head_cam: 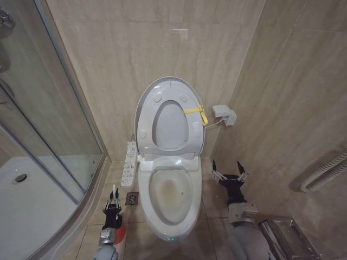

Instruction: Open the toilet lid, clean the toilet bowl with a toilet brush, close the toilet lid, and flush.

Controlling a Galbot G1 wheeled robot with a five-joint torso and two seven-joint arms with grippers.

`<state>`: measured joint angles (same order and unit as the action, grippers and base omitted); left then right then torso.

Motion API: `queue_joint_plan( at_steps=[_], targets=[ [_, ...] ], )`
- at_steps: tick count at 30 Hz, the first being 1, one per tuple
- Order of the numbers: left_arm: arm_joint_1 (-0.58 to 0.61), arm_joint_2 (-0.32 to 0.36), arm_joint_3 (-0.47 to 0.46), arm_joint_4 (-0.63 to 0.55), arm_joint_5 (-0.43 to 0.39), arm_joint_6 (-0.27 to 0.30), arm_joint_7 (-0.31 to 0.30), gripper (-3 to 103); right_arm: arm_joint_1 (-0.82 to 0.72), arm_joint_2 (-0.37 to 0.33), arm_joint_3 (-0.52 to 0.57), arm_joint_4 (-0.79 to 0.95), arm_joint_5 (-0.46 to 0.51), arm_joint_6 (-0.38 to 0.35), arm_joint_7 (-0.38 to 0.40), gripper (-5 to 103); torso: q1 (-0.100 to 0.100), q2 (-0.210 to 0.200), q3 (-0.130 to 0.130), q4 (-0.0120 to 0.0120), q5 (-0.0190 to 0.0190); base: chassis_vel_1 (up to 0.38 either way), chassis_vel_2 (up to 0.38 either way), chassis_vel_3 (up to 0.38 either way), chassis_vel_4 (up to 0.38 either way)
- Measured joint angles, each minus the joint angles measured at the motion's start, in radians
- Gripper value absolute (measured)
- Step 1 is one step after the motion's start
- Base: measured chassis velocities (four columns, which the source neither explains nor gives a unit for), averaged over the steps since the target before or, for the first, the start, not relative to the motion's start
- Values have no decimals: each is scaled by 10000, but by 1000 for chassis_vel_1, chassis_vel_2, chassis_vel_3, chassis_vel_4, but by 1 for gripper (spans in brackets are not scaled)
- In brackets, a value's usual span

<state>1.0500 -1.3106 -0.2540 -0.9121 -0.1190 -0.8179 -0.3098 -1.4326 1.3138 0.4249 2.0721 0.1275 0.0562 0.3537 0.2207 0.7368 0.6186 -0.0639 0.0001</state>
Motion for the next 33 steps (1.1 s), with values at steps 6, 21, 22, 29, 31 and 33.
queue_joint_plan(
  at_steps=[6,21,22,29,31,33],
  targets=[
    [-242,-54,43,561,2,5,169,19,0,0,0,0,0,0,0,100,0,0,0,0,-1,0,0,0,0],
    [-537,-139,168,1579,-6,2,1072,19,0,0,0,0,1,0,0,100,0,0,0,0,0,0,0,0,0],
    [-537,-139,168,1579,-6,2,1072,19,0,0,0,0,1,0,0,100,0,0,0,0,0,0,0,0,0],
    [-735,-151,109,2227,-90,0,1569,19,0,0,0,0,1,0,0,100,0,0,-1,-1,-1,0,0,0,0],
    [-723,-155,98,2225,-98,2,1559,19,0,0,0,0,0,0,0,100,0,0,0,-1,-2,0,0,0,0],
    [-697,-155,93,2184,-102,6,1499,19,0,0,0,0,0,0,0,100,0,0,-1,-1,-2,0,0,0,0]
  ],
)
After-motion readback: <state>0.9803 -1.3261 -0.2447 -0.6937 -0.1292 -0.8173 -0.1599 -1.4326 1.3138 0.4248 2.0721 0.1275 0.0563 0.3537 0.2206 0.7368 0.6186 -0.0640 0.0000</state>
